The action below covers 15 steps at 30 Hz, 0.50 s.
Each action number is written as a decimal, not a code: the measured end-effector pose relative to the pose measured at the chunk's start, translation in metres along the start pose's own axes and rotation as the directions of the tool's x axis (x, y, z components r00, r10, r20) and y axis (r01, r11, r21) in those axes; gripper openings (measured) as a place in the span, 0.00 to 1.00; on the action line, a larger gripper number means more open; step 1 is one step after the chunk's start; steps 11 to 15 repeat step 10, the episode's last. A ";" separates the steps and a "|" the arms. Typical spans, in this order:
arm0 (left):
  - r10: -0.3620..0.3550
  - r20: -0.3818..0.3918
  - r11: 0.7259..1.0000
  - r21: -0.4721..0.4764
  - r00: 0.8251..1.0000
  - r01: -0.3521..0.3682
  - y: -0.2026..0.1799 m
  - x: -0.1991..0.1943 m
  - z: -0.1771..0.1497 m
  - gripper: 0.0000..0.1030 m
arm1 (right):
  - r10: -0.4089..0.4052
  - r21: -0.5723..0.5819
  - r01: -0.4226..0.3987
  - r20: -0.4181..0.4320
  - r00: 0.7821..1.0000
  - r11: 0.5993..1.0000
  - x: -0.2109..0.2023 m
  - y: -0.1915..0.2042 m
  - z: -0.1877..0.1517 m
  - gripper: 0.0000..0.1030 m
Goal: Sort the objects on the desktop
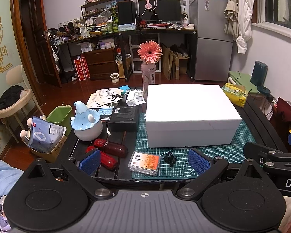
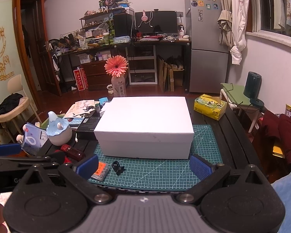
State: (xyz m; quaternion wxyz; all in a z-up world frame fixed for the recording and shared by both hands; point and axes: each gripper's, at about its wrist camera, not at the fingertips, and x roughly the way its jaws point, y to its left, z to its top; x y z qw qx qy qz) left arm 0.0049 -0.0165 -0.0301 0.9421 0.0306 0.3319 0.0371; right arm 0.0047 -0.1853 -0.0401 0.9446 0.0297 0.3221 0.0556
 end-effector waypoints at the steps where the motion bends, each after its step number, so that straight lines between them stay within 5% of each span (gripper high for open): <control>1: 0.000 0.000 1.000 -0.001 1.000 0.000 0.000 0.000 0.000 0.94 | 0.000 0.000 0.000 0.000 1.000 1.000 0.000 0.000 0.000 0.98; 15: 0.001 -0.001 1.000 0.002 1.000 -0.001 0.002 0.000 -0.001 0.94 | -0.001 0.001 0.001 -0.002 1.000 1.000 0.000 0.000 -0.001 0.98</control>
